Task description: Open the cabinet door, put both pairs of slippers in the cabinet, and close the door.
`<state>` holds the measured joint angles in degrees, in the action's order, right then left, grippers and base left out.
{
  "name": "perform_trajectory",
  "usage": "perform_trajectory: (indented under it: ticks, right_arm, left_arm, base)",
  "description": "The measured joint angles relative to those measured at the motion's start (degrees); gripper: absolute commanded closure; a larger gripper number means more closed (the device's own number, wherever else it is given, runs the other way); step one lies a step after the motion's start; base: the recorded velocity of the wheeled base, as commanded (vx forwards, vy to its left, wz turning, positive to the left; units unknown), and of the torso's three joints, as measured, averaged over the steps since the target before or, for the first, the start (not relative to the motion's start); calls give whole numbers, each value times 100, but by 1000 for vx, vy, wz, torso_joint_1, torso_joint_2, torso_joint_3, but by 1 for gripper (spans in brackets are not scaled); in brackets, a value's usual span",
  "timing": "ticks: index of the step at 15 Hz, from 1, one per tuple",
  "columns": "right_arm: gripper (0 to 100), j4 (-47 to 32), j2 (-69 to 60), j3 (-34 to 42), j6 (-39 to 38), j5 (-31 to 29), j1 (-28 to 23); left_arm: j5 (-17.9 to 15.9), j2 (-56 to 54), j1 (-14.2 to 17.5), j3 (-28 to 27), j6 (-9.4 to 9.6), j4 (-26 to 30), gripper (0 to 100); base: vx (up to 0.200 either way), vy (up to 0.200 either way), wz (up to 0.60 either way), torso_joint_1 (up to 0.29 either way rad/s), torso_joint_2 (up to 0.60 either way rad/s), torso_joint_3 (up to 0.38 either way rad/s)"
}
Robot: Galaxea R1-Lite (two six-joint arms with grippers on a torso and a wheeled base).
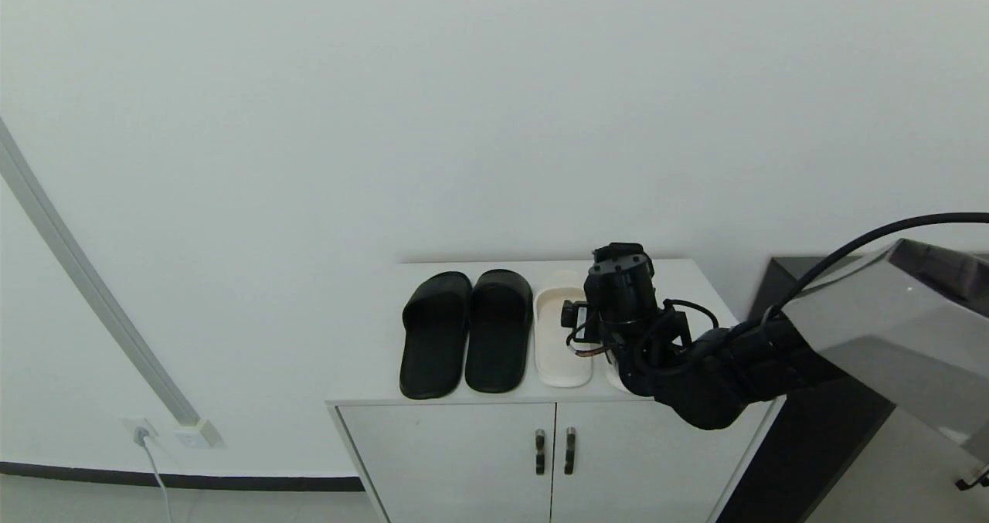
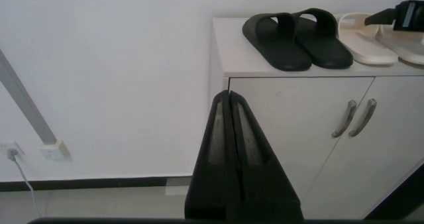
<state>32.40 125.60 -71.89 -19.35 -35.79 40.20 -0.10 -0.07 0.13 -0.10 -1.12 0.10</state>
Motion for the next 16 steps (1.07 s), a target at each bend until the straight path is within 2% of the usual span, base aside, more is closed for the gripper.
perform_trajectory:
  ticks: [6,7,16]
  right_arm:
    - [0,-71,758,-1033,140,-17,-212]
    - [100,-68,833,-1146,165,-17,-239]
    - [100,-39,877,-1100,301,-20,-256]
  left_arm:
    - [0,0,0,0,0,0,100]
    - [0,0,0,0,0,0,100]
    - [0,0,0,0,0,-7,100]
  base:
    - [0,0,0,0,0,0]
    - [0,0,0,0,0,0]
    - [0,0,0,0,0,0]
